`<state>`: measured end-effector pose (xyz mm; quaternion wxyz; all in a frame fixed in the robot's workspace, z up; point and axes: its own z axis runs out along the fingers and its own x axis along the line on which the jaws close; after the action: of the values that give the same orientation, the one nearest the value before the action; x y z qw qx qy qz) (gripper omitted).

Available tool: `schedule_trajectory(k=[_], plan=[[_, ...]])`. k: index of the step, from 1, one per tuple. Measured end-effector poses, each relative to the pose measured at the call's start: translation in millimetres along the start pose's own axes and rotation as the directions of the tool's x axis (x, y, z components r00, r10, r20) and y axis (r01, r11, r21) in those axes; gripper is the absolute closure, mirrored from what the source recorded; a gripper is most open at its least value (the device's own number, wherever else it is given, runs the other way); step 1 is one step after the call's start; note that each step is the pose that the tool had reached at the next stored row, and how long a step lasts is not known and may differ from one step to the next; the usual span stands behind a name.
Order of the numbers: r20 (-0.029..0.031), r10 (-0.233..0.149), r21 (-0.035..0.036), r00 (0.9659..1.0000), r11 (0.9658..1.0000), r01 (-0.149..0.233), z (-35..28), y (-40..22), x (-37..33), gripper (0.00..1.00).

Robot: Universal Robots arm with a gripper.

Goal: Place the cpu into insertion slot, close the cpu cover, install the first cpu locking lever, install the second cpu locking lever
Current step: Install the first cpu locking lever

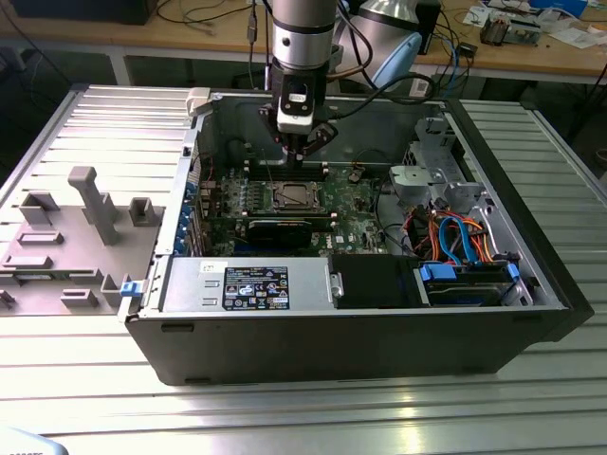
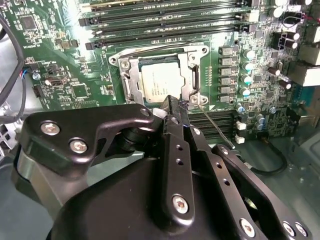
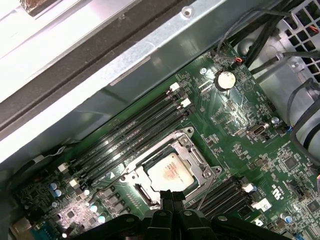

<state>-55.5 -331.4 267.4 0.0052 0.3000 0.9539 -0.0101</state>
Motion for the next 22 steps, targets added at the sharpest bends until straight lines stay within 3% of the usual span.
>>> schedule_trajectory(k=[9,22], plan=[[0.0014,-0.083,-0.0013,0.9965,0.9965,0.083,0.0,0.0,0.0,0.89],[0.0032,-0.181,-0.0026,0.9835,0.9835,0.181,0.0,0.0,0.0,0.89]])
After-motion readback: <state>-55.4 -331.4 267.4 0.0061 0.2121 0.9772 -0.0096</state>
